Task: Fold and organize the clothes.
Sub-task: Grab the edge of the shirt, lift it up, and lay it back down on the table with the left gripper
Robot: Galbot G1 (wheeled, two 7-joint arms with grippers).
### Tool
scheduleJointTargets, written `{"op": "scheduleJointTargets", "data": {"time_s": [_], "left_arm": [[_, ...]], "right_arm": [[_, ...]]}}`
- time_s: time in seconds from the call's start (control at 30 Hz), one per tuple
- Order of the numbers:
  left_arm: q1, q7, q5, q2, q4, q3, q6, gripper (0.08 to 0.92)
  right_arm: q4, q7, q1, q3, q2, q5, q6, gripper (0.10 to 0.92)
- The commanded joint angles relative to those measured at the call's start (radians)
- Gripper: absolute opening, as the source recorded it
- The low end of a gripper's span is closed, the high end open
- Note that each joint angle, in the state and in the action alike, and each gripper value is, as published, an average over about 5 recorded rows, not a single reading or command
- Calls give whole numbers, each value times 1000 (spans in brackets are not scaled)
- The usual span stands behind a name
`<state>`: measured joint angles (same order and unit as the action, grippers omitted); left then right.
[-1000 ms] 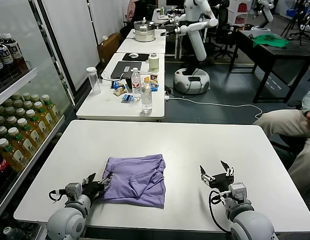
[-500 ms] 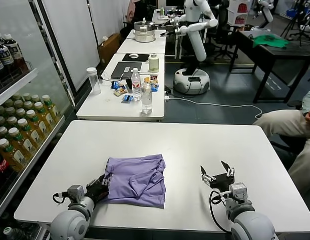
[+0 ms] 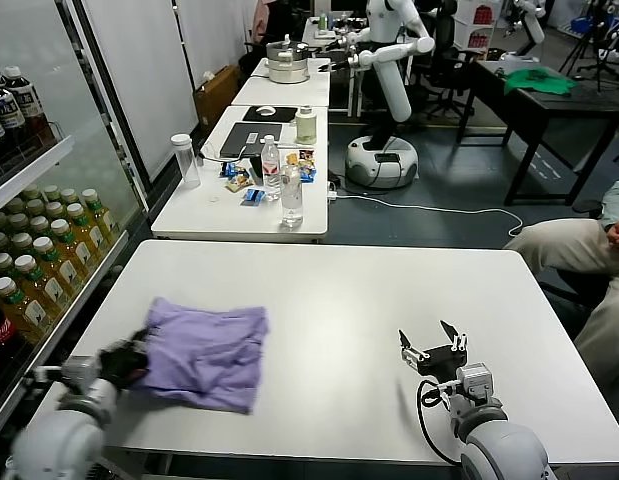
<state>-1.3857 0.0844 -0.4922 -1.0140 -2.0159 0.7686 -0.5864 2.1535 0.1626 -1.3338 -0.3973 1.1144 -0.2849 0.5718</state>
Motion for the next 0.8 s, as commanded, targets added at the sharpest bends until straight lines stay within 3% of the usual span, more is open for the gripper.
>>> {"op": "scheduleJointTargets", "data": {"time_s": [0.03,0.23,0.4,0.63,0.8], "left_arm": [[-24,-96,-46,183,-40,275,1,90],[14,-15,-35,-14,-281,-101,2,90],[9,18,49,-204,-368,-464,2,90],[32,24,154,-392,-246,-741,4,90],[141,62,198,-515,-78,-779,82,96]], "right_arm": [[-3,1,15,14,4,2,0,823],[3,1,4,14,-2,10,2,823],[8,1,-11,6,-7,12,3,823],[7,0,-25,-4,-1,17,1,823],[14,0,-32,-14,0,20,1,823]]}}
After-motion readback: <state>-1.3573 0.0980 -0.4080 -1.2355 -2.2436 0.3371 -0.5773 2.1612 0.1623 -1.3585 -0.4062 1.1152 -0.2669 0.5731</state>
